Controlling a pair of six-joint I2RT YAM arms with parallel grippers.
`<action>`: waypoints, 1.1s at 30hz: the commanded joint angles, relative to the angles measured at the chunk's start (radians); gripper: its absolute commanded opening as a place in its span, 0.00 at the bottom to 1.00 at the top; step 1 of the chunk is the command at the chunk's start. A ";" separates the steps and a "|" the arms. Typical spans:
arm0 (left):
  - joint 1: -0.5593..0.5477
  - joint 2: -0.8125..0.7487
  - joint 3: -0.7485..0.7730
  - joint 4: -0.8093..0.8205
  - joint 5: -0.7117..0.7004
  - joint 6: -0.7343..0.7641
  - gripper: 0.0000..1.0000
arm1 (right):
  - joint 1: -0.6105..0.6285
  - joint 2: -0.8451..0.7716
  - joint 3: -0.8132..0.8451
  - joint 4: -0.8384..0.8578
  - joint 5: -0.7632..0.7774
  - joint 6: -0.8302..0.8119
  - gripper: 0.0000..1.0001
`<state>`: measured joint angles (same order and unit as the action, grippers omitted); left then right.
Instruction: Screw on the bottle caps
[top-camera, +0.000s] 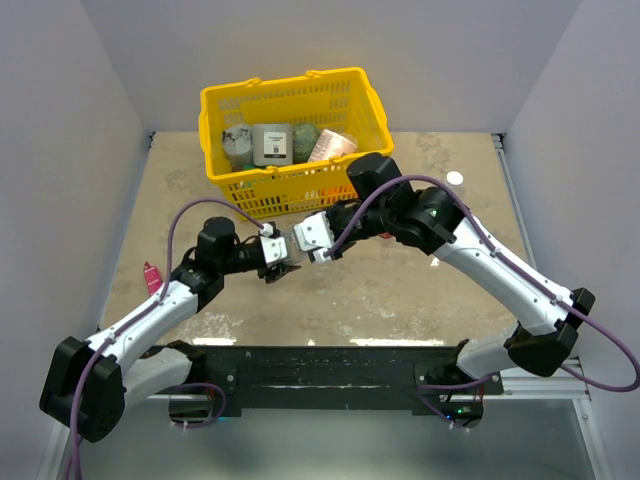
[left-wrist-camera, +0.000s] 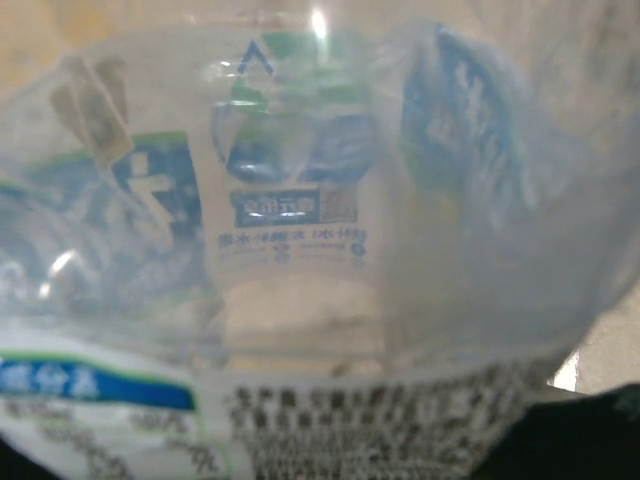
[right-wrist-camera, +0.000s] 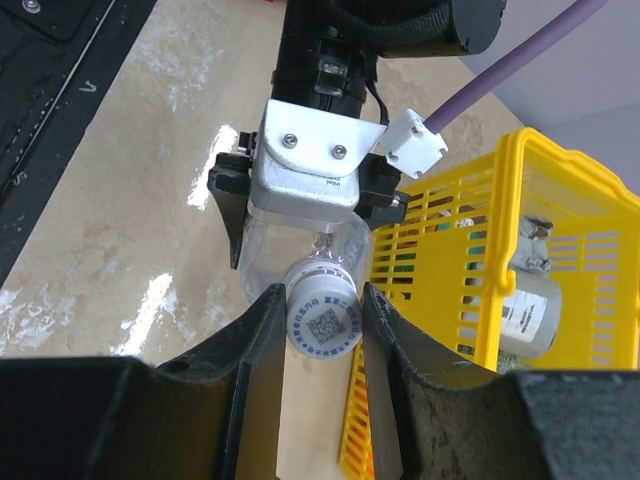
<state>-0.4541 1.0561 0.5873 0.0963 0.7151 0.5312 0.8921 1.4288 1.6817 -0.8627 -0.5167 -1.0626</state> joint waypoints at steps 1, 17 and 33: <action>-0.005 -0.068 -0.037 0.252 -0.020 -0.106 0.00 | -0.001 0.012 -0.025 -0.041 0.014 0.029 0.13; -0.041 -0.031 -0.020 0.362 -0.351 0.024 0.00 | -0.018 0.221 0.157 -0.081 0.173 0.487 0.05; -0.043 -0.045 -0.070 0.554 -0.559 -0.264 0.00 | -0.033 0.254 0.170 0.060 0.270 1.018 0.00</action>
<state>-0.4927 1.0512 0.4755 0.3908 0.2150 0.3931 0.8551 1.6257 1.8412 -0.7189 -0.2722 -0.1947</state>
